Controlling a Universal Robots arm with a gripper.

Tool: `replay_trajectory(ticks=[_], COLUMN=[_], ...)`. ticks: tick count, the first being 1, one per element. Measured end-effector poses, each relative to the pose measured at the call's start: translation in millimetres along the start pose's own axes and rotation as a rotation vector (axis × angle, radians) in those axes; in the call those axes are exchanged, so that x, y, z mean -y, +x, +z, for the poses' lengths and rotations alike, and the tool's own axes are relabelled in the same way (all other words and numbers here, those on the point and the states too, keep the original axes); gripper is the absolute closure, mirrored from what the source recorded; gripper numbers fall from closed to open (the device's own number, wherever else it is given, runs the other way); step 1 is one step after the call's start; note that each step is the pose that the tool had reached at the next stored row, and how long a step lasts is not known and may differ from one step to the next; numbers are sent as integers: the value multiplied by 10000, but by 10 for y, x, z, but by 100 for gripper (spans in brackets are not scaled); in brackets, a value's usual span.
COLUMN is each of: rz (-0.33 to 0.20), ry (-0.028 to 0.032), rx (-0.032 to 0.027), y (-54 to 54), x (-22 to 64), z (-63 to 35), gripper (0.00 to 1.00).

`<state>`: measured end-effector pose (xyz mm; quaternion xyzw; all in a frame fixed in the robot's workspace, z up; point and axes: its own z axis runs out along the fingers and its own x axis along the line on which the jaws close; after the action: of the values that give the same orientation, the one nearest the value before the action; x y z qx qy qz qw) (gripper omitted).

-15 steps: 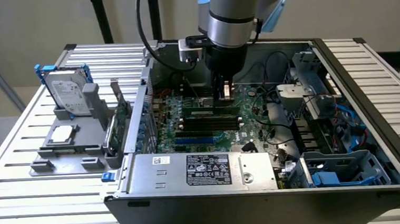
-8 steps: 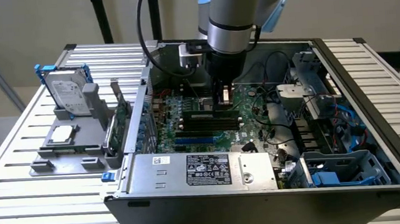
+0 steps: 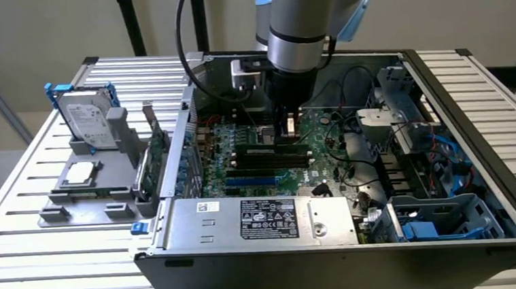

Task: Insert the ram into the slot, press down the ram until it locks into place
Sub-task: 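Insert the ram into the slot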

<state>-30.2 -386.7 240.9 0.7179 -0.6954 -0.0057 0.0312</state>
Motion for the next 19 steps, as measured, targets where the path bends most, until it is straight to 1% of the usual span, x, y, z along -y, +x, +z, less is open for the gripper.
replay_trajectory(ticks=[5,8,10,14,15,19], rz=[-4,-28,-35,-53,-59,-87], ry=[2,16,38,120,129,132], rx=[8,9,13,28,32,30], y=[11,22,27,30,29,29], x=[0,0,0,1,2,2], z=[8,13,21,36,40,49], gripper=[87,87,87,87,87,87])
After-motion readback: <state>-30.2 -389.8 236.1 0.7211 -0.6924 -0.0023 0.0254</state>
